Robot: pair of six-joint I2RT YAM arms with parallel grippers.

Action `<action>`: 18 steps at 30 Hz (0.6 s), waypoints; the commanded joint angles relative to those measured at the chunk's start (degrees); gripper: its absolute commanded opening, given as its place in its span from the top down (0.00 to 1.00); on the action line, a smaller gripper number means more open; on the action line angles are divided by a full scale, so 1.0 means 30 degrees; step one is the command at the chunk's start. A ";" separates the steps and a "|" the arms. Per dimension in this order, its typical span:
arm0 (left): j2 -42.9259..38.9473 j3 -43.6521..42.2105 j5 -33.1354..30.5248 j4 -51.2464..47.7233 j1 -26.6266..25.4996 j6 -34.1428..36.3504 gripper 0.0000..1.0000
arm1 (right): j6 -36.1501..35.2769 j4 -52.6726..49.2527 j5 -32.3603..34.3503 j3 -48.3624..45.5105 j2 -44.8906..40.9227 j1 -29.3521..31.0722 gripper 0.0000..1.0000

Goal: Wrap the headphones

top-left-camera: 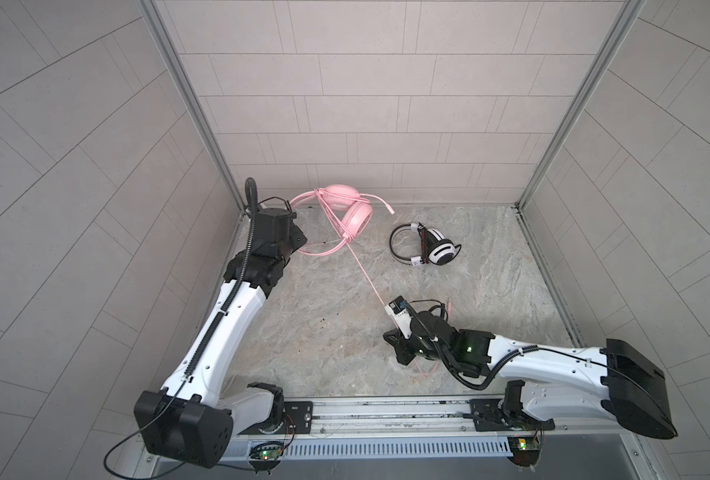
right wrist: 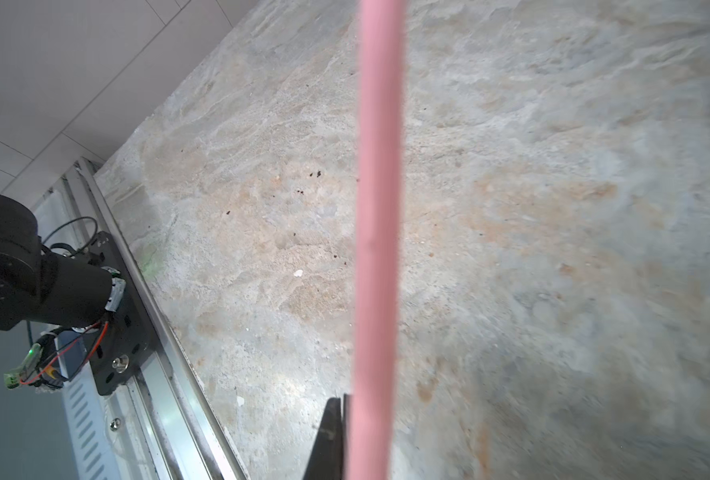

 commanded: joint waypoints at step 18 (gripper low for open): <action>0.0491 -0.1429 -0.2250 0.2447 -0.0434 0.3508 1.00 | -0.3702 -0.6687 0.4919 0.5515 -0.3043 0.2018 0.99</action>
